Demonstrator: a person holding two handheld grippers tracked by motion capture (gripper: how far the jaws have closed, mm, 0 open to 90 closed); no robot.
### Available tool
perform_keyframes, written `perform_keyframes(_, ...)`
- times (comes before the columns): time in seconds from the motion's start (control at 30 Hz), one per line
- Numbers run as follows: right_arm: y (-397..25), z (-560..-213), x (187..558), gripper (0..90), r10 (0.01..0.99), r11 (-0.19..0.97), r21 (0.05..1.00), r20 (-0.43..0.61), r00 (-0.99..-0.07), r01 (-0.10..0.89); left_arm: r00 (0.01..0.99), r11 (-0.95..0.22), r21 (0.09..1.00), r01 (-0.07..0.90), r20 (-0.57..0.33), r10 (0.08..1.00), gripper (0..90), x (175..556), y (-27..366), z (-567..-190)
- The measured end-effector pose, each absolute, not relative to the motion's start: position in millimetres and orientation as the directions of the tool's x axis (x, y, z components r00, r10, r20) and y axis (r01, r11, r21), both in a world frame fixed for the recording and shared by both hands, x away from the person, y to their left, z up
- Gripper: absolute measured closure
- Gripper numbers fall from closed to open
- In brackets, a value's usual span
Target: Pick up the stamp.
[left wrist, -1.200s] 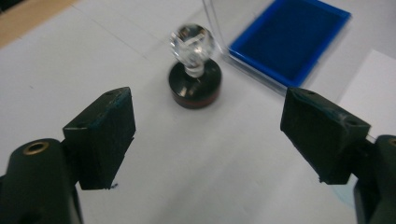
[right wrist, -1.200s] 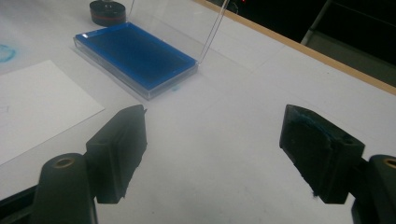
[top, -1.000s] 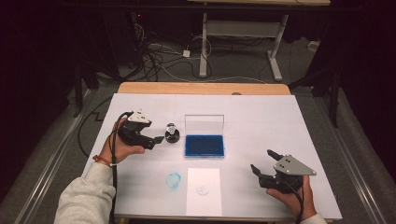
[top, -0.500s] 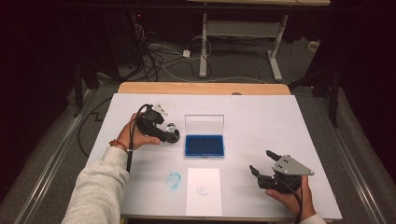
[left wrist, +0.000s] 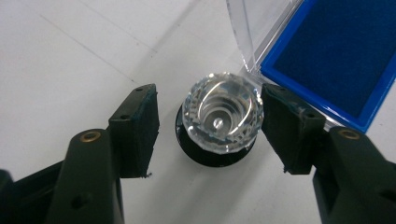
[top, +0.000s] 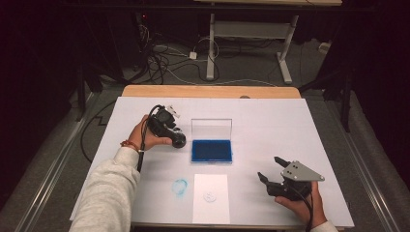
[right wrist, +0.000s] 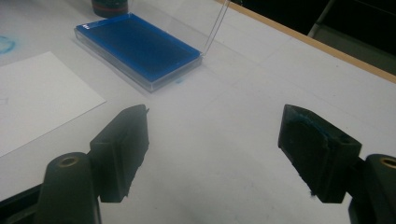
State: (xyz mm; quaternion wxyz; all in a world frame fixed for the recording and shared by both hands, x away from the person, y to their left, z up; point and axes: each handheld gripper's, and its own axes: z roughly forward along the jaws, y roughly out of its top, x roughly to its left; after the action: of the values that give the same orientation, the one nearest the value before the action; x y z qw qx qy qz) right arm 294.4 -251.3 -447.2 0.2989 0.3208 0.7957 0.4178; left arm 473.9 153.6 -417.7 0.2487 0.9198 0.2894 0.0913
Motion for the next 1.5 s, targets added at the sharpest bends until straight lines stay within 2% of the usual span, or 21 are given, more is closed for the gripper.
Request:
perform_keyframes(0.17, -251, -447, 294, 25.2, 0.756, 0.445, 0.859, -0.208, -0.621, 0.254, 0.817, -0.712, 0.514, 0.478, 0.036, 0.575, 46.6, 474, 153, -418)
perform_keyframes(0.4, -252, -446, 293, 25.2, 0.762, 0.435, 0.865, -0.206, -0.614, 0.249, 0.808, -0.681, 0.56, 0.471, 0.034, 0.588, 48.2, 466, 157, -423)
perform_keyframes(0.53, -252, -446, 293, 25.5, 0.761, 0.436, 0.865, -0.207, -0.615, 0.248, 0.803, -0.66, 0.6, 0.453, 0.048, 0.595, 53.4, 460, 160, -428)
perform_keyframes(1.03, -251, -446, 293, 26.6, 0.764, 0.436, 0.867, -0.214, -0.608, 0.242, 0.764, -0.618, 0.637, 0.461, 0.069, 0.641, 54.7, 453, 161, -432)
perform_keyframes(1.23, -252, -445, 293, 26.2, 0.769, 0.424, 0.873, -0.205, -0.606, 0.243, 0.745, -0.531, 0.718, 0.45, 0.025, 0.666, 54.7, 442, 177, -423)
perform_keyframes(1.5, -250, -446, 300, 25.8, 0.758, 0.427, 0.871, -0.199, -0.621, 0.241, 0.754, -0.488, 0.775, 0.401, 0.024, 0.657, 54.7, 422, 196, -405)
